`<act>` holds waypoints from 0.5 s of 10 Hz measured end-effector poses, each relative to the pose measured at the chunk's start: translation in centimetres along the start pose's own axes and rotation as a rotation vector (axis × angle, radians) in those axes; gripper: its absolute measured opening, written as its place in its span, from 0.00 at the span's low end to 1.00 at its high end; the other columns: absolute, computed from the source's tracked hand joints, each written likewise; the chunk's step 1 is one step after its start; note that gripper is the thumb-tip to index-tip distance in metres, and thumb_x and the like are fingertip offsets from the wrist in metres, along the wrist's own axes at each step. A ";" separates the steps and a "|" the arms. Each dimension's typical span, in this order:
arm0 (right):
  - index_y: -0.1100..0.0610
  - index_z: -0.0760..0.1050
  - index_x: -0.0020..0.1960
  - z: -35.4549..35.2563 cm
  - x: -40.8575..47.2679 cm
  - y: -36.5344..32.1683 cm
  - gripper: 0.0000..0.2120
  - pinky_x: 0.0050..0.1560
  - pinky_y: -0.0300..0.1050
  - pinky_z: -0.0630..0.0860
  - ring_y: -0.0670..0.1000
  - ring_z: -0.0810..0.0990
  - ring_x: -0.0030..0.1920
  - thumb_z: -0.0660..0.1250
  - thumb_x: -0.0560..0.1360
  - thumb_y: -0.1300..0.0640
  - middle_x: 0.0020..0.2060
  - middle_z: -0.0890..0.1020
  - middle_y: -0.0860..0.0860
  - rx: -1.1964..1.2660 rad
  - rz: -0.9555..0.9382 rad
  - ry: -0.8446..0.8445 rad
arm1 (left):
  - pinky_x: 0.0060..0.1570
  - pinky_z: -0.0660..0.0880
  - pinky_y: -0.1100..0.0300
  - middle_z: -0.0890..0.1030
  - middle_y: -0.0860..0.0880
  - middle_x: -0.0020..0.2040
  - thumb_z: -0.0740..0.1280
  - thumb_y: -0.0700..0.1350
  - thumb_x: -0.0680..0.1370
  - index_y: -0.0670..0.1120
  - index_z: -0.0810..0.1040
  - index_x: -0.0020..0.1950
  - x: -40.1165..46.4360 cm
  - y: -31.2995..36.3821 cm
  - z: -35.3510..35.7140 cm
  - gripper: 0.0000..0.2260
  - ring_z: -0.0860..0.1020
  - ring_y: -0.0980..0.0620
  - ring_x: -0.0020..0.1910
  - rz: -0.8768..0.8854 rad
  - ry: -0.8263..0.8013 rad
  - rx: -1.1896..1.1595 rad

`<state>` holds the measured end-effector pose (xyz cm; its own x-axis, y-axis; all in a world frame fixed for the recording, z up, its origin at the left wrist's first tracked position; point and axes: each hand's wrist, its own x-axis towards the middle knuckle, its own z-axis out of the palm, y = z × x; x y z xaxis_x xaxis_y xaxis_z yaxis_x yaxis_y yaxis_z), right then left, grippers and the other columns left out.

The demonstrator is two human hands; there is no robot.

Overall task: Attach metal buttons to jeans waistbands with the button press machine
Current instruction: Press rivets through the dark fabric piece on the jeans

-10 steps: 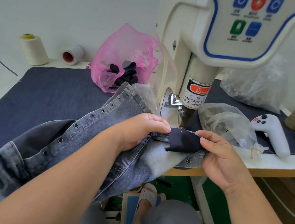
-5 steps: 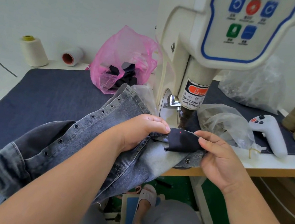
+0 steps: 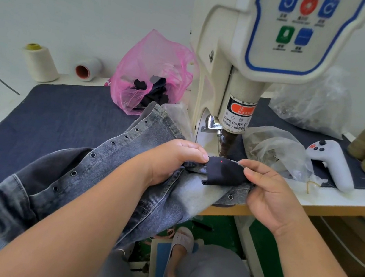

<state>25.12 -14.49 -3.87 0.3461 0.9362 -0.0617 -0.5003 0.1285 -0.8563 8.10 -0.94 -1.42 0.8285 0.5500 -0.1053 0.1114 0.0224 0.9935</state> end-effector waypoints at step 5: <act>0.57 0.85 0.37 0.1 0.0 -0.1 0.11 0.43 0.44 0.83 0.51 0.85 0.41 0.64 0.67 0.66 0.40 0.86 0.56 0.008 0.002 0.003 | 0.53 0.68 0.53 0.80 0.50 0.38 0.69 0.45 0.68 0.50 0.81 0.33 -0.1 0.1 -0.1 0.05 0.76 0.52 0.43 -0.022 -0.007 0.023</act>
<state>25.04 -14.46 -3.74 0.3472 0.9355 -0.0653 -0.5073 0.1288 -0.8521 7.97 -0.89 -1.34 0.8298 0.5434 -0.1270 0.1417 0.0149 0.9898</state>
